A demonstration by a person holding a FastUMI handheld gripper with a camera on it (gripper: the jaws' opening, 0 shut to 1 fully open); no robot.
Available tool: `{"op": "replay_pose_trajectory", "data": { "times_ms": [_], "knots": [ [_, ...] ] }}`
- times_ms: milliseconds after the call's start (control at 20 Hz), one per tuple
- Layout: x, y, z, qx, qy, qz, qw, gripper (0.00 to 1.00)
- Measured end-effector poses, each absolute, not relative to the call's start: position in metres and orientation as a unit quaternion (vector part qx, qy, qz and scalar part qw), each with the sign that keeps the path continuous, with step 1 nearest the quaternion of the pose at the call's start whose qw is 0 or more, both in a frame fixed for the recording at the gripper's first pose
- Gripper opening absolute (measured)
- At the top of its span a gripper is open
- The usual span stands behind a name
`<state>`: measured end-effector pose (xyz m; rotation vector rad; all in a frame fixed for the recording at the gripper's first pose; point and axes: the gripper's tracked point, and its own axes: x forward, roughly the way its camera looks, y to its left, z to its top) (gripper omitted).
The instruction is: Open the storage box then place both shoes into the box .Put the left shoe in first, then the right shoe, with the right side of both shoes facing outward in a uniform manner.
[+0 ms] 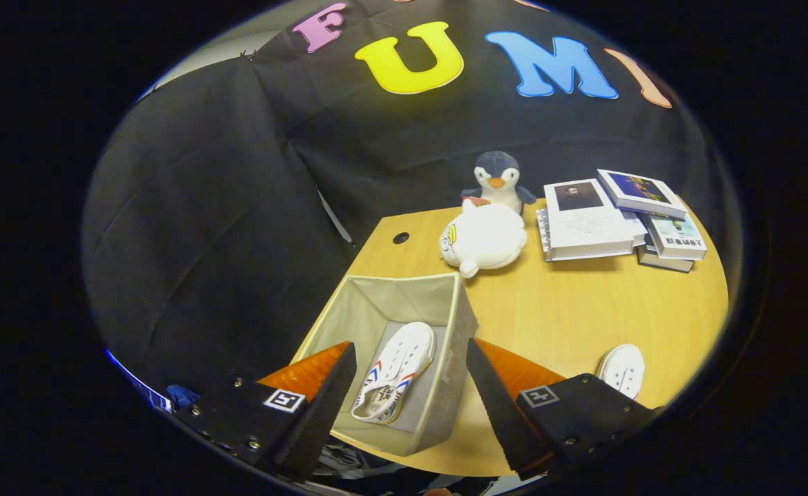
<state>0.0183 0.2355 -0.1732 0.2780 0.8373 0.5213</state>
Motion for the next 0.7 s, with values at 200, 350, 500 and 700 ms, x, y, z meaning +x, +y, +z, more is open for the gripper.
{"op": "replay_pose_trajectory", "data": {
  "times_ms": [200, 350, 500, 700],
  "knots": [
    [0.016, 0.190, -0.181, 0.125, 0.404, 0.223, 0.878, 0.98],
    [0.015, 0.154, -0.188, 0.121, 0.406, 0.200, 0.883, 0.98],
    [0.010, 0.118, -0.197, 0.120, 0.412, 0.176, 0.886, 0.98],
    [0.002, 0.076, -0.212, 0.123, 0.424, 0.148, 0.885, 0.98]
  ]
}}
